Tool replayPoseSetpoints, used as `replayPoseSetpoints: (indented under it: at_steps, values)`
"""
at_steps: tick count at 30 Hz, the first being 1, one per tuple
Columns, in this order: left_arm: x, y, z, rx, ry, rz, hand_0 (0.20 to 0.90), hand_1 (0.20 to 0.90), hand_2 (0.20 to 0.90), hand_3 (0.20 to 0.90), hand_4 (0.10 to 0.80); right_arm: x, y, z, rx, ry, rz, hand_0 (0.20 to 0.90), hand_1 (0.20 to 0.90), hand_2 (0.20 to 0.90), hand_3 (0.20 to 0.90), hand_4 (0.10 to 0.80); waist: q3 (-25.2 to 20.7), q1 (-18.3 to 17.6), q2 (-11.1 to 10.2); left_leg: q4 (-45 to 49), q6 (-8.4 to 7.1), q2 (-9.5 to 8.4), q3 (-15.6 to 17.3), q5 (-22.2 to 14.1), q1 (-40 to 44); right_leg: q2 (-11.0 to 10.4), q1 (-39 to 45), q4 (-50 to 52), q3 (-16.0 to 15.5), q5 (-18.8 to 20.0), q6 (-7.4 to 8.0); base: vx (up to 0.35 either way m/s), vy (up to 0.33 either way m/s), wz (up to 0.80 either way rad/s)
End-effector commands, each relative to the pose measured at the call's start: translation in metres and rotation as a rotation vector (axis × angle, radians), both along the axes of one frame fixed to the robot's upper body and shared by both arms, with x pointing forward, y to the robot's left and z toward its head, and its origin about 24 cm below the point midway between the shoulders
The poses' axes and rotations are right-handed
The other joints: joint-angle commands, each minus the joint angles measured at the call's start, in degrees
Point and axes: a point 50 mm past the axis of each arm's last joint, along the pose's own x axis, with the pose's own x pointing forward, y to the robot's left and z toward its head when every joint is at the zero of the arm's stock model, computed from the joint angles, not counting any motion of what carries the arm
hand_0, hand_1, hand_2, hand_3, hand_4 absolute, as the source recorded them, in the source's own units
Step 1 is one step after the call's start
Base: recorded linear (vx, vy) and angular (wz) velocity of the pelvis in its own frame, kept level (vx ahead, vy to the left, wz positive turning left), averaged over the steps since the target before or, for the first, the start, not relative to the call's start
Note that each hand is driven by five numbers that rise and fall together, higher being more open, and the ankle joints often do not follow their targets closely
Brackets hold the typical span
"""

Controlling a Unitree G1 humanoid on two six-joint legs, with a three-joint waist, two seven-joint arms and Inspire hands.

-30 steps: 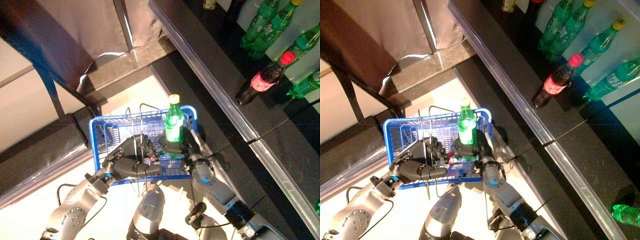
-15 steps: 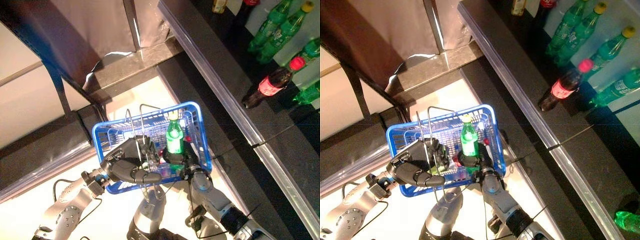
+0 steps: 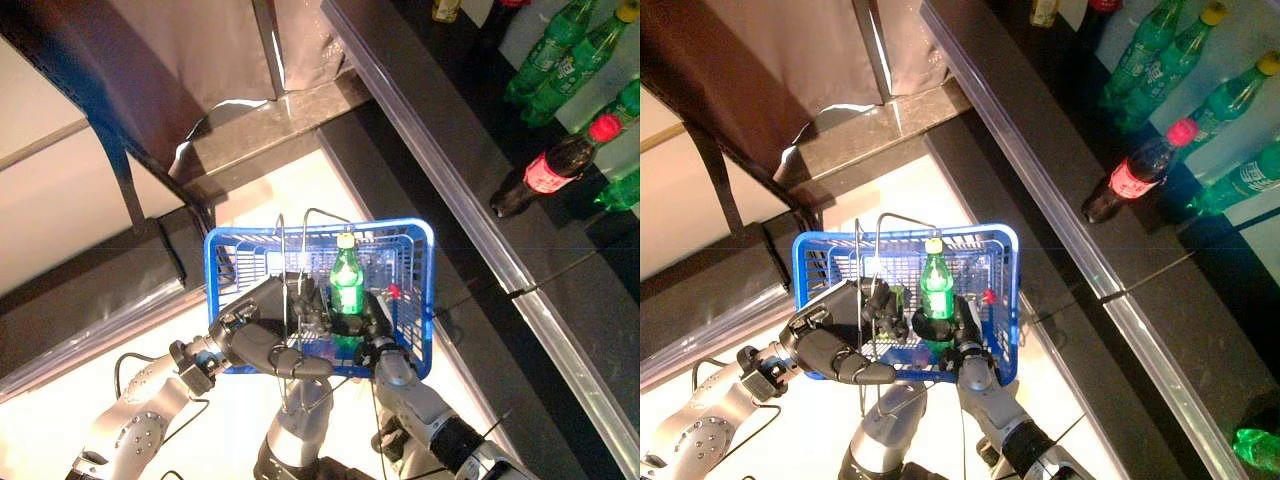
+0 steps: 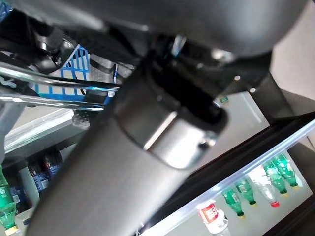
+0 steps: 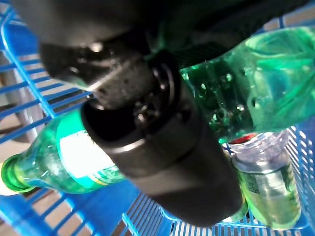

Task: Pick up the drink and place into the basket.

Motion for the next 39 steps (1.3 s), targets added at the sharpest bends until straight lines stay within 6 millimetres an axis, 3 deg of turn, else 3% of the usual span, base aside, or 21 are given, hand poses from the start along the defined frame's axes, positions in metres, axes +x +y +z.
replayPoseSetpoints:
  at_steps: [1,7,16,23,32,34,36,39]
  values:
    - [-0.035,-0.042,0.113,-0.374,-0.692,-0.374,0.3,0.3,0.3,0.2,0.1,-0.003,0.046,0.019,0.267,-0.028,0.051,0.3,0.3,0.3,0.2,0.1,-10.55,-0.03,-0.11,1.32,5.53,-4.29,-0.79,4.14,-3.61,4.08,5.34,-2.99,-0.7,1.66,-5.42,0.0,0.0,0.0]
    - [-0.037,-0.05,0.117,-0.33,-0.727,-0.427,0.3,0.3,0.3,0.2,0.1,0.006,0.051,0.013,0.38,0.082,-0.002,0.3,0.3,0.3,0.2,0.1,-10.13,0.79,-0.05,1.61,5.58,-4.41,-1.1,4.08,-3.64,4.05,5.47,-2.77,-0.89,1.87,-5.4,0.013,0.0,0.02]
    - [-0.038,-0.053,0.121,-0.31,-0.729,-0.45,0.3,0.3,0.3,0.2,0.1,0.01,0.049,-0.004,0.806,0.317,-0.218,0.3,0.3,0.3,0.2,0.1,-9.9,1.74,-0.33,1.75,6.0,-4.66,-1.08,3.88,-3.71,3.8,5.79,-2.74,-1.02,2.1,-5.02,0.023,0.006,0.03]
    - [-0.038,-0.052,0.123,-0.296,-0.737,-0.447,0.3,0.3,0.3,0.2,0.1,0.02,0.055,0.007,1.001,0.345,-0.29,0.3,0.3,0.3,0.2,0.1,-9.52,2.33,-0.58,1.75,6.3,-4.71,-1.05,3.89,-4.01,3.72,5.62,-2.78,-1.17,2.53,-4.72,0.0,0.0,0.0]
    - [-0.036,-0.048,0.125,-0.288,-0.73,-0.439,0.3,0.3,0.3,0.2,0.1,0.038,0.047,0.021,1.144,0.335,-0.341,0.3,0.3,0.3,0.2,0.1,-9.58,3.06,-1.19,1.95,6.5,-4.62,-0.92,3.76,-4.24,3.77,5.62,-2.41,-1.87,2.58,-4.6,0.003,-0.001,0.0]
    - [-0.032,-0.056,0.127,-0.283,-0.724,-0.43,0.3,0.3,0.3,0.2,0.1,0.039,0.055,0.023,1.152,0.34,-0.319,0.3,0.3,0.3,0.2,0.1,-9.37,3.13,-1.43,2.35,6.79,-4.62,-0.84,3.55,-4.29,3.51,5.53,-2.03,-1.73,2.69,-4.33,0.053,-0.024,0.02]
    - [-0.02,-0.082,0.129,-0.255,-0.706,-0.401,0.3,0.3,0.3,0.2,0.1,0.041,0.074,0.031,1.187,0.379,-0.275,0.3,0.3,0.3,0.2,0.1,-9.89,2.3,-2.72,2.56,6.87,-4.03,-0.38,3.26,-3.87,3.83,6.02,-1.92,-1.19,2.51,-4.37,0.126,-0.046,0.04]
    - [-0.011,-0.101,0.133,-0.239,-0.697,-0.369,0.3,0.3,0.3,0.2,0.1,0.042,0.078,0.031,1.18,0.423,-0.257,0.3,0.3,0.3,0.2,0.1,-10.41,1.27,-3.29,2.73,6.77,-3.54,0.35,3.19,-3.56,3.87,6.26,-1.81,-0.81,2.45,-4.4,0.1,0.008,0.0]
